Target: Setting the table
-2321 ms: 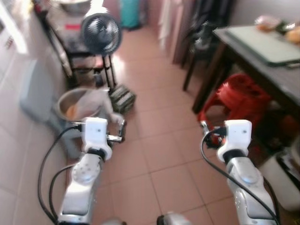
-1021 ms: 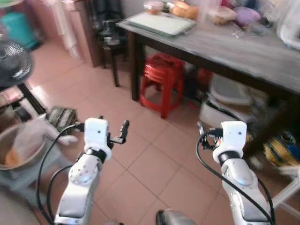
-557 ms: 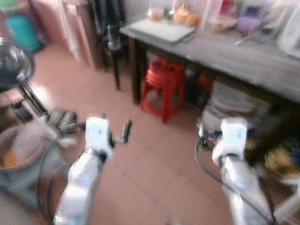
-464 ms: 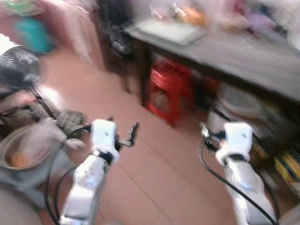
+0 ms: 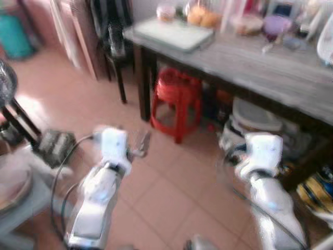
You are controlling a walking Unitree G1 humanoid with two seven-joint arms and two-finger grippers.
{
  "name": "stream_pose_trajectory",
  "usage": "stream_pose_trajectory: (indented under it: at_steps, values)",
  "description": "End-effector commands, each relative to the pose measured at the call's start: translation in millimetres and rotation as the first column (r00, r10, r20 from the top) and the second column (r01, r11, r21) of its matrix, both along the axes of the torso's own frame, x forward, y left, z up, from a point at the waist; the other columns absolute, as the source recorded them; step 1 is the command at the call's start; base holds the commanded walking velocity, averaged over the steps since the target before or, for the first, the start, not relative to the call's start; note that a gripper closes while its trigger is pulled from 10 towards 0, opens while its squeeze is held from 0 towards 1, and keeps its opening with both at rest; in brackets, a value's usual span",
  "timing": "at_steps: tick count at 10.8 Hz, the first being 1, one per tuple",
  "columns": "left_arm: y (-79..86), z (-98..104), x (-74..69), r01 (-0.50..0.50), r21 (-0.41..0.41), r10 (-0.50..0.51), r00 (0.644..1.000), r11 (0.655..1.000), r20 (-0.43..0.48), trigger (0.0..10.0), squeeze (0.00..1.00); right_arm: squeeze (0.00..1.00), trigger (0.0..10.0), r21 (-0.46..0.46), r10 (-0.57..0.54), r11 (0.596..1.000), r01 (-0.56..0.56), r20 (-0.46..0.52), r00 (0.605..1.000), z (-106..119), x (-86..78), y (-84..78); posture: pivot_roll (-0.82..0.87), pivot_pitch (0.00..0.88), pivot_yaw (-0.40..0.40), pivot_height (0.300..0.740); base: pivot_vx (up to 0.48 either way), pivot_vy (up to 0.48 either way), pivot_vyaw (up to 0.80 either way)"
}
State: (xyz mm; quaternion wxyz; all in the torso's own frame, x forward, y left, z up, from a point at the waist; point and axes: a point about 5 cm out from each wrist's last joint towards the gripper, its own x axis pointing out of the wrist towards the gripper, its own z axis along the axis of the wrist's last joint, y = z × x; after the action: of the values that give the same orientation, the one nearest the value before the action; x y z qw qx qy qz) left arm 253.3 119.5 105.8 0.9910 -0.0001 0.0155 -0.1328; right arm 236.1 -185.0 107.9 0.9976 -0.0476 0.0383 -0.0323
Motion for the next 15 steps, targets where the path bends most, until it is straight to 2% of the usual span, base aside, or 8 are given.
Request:
stream_pose_trajectory:
  at_steps: [1,2,5,7,9,12,15]
  values:
    - [14.1,-5,0.0,-0.046,0.032,0.047,0.999,0.998,-0.016,10.0,0.00,0.00,10.0,0.037,0.020,0.999,-0.021,0.005,1.000,1,0.5,7.2,-0.01,0.000,0.008,0.740,0.000,0.000,0.00]
    - [16.5,-7,0.7,-0.046,0.036,0.047,0.999,0.998,-0.023,10.0,0.00,0.00,10.0,0.045,0.019,0.999,-0.019,-0.012,1.000,-2,-0.5,7.4,-0.02,0.000,0.010,0.740,0.000,0.000,0.00]
    - [18.6,-5,0.5,-0.020,0.026,0.020,1.000,0.999,-0.011,10.0,0.00,0.00,10.0,0.062,-0.005,0.998,0.005,-0.010,1.000,-4,-2.5,4.5,-0.02,0.000,0.034,0.740,0.086,0.000,-0.80]
    - [15.4,-13,-2.0,-0.001,0.017,0.001,0.999,1.000,-0.041,10.0,0.00,0.00,10.0,0.072,-0.004,0.997,0.006,-0.038,0.999,-12,-7.5,6.8,-0.02,0.000,0.037,0.740,0.294,0.000,-0.80]
    - [10.3,-18,-2.7,-0.031,-0.001,0.031,0.997,1.000,-0.068,10.0,0.00,0.00,10.0,0.088,0.009,0.996,-0.004,-0.050,0.999,-16,-10.7,9.0,-0.02,0.000,0.021,0.740,0.000,0.000,-0.80]
    - [15.9,-16,0.7,-0.057,0.000,0.057,0.997,0.998,-0.058,10.0,0.00,0.00,10.0,0.032,0.005,0.999,-0.005,0.004,1.000,-7,-1.2,9.3,-0.01,0.000,0.030,0.740,0.000,0.000,0.00]
    - [16.4,-4,16.2,-0.077,0.021,0.077,0.997,0.997,-0.002,10.0,0.00,0.00,10.0,-0.021,0.026,0.999,-0.024,0.074,0.997,11,20.0,14.9,-0.03,0.000,0.052,0.740,0.000,0.000,0.00]
